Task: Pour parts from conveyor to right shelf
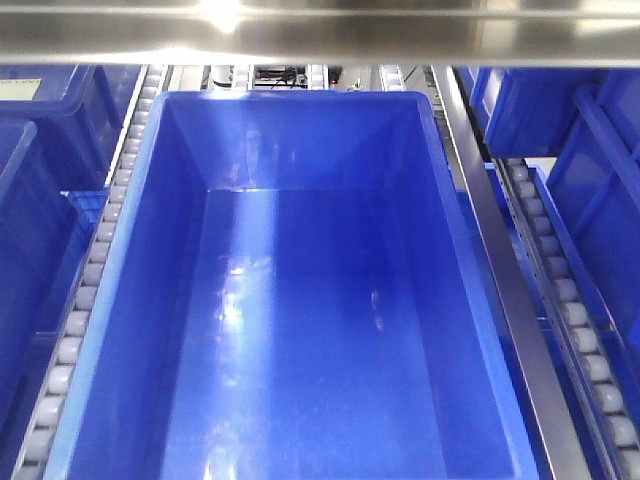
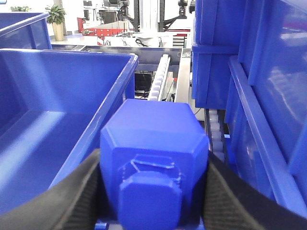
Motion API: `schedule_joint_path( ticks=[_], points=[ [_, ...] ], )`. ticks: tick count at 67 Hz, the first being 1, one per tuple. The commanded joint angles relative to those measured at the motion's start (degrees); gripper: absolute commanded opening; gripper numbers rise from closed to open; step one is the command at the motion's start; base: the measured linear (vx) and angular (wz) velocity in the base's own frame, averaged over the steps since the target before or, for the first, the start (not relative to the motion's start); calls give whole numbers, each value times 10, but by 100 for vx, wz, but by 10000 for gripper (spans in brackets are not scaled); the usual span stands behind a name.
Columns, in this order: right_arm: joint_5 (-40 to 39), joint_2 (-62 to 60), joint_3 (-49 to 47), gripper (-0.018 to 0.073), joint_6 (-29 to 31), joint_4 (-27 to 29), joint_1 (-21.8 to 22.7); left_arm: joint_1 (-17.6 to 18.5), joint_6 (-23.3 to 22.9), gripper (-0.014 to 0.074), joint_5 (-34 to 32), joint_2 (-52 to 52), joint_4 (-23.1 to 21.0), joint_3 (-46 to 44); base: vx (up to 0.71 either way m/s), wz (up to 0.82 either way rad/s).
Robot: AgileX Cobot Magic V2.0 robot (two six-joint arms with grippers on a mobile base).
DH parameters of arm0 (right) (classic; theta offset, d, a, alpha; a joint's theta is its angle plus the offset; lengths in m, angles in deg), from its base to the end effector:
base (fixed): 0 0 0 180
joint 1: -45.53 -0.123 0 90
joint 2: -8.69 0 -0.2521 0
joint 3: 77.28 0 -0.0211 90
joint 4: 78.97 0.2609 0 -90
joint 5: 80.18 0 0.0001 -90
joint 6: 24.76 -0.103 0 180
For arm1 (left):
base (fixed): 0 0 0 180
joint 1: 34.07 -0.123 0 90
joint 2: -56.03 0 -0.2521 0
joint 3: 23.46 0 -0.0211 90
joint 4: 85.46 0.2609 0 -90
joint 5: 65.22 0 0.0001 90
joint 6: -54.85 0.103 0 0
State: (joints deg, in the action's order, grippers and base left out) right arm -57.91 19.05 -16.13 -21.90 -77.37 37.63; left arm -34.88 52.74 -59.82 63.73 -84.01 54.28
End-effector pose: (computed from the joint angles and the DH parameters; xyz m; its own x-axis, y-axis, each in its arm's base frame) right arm 0.0945 0.0142 0.2642 -0.0616 -0.0328 -0.9976 -0.1494 0.9885 -0.0233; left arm 0.1115 0.0018 0.1969 -0.0144 -0.0118 -0.9998 -0.0167 0.9998 -0.0116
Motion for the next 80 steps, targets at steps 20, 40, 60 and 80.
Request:
schedule_joint_path(
  ticks=[20, 40, 60, 80],
  points=[
    [-47, 7, -14, -9, 6, -4, 1, -1, -4, -6, -41, -2, -4, -15, 8, 1],
    [-47, 7, -14, -9, 6, -4, 1, -1, -4, -6, -41, -2, -4, -15, 2, 2],
    [-47, 7, -14, -9, 6, -4, 1, -1, -4, -6, -41, -2, -4, -15, 0, 0],
    [-47, 7, -14, -9, 6, -4, 1, -1, -4, -6, -41, -2, -4, -15, 0, 0]
  ],
)
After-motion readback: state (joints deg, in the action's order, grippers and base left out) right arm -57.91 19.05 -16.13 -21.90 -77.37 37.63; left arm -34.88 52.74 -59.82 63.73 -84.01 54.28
